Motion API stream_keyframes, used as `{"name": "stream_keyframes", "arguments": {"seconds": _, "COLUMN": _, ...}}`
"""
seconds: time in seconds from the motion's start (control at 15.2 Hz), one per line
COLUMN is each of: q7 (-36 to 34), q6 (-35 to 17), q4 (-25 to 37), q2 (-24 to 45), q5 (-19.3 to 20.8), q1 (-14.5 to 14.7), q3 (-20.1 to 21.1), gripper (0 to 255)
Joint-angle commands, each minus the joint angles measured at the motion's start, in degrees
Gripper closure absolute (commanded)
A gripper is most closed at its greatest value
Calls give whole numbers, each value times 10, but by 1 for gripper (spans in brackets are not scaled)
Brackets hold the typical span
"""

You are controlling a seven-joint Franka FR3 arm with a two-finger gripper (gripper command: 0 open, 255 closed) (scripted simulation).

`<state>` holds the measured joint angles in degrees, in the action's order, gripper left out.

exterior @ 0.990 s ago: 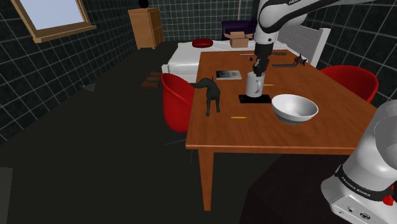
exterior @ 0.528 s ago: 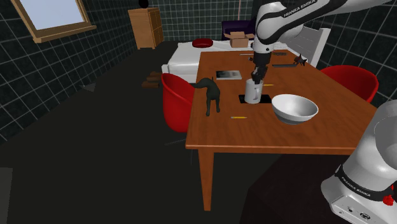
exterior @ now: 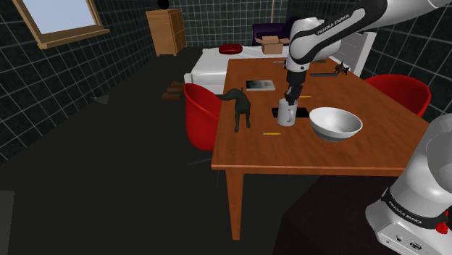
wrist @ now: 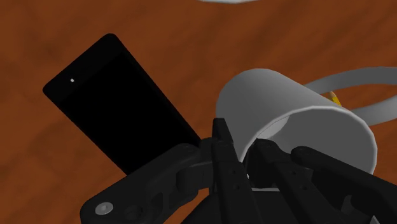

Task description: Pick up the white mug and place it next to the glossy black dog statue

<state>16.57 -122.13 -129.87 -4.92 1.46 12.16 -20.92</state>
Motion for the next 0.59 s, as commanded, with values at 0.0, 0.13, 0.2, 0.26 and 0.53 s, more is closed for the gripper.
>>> {"name": "stream_keyframes", "arguments": {"seconds": 0.0, "q7": 2, "q6": -8, "q4": -3, "q2": 4, "q5": -1, "q1": 0, "q3": -1, "gripper": 255}}
{"name": "stream_keyframes", "arguments": {"seconds": 0.13, "q7": 2, "q6": -8, "q4": -3, "q2": 4, "q5": -2, "q1": 0, "q3": -1, "gripper": 255}}
{"name": "stream_keyframes", "arguments": {"seconds": 0.2, "q7": 2, "q6": -8, "q4": -3, "q2": 4, "q5": -2, "q1": 0, "q3": -1, "gripper": 255}}
{"name": "stream_keyframes", "arguments": {"seconds": 0.26, "q7": 2, "q6": -8, "q4": -3, "q2": 4, "q5": -2, "q1": 0, "q3": -1, "gripper": 255}}
{"name": "stream_keyframes", "arguments": {"seconds": 0.53, "q7": 2, "q6": -8, "q4": -3, "q2": 4, "q5": -2, "q1": 0, "q3": -1, "gripper": 0}}
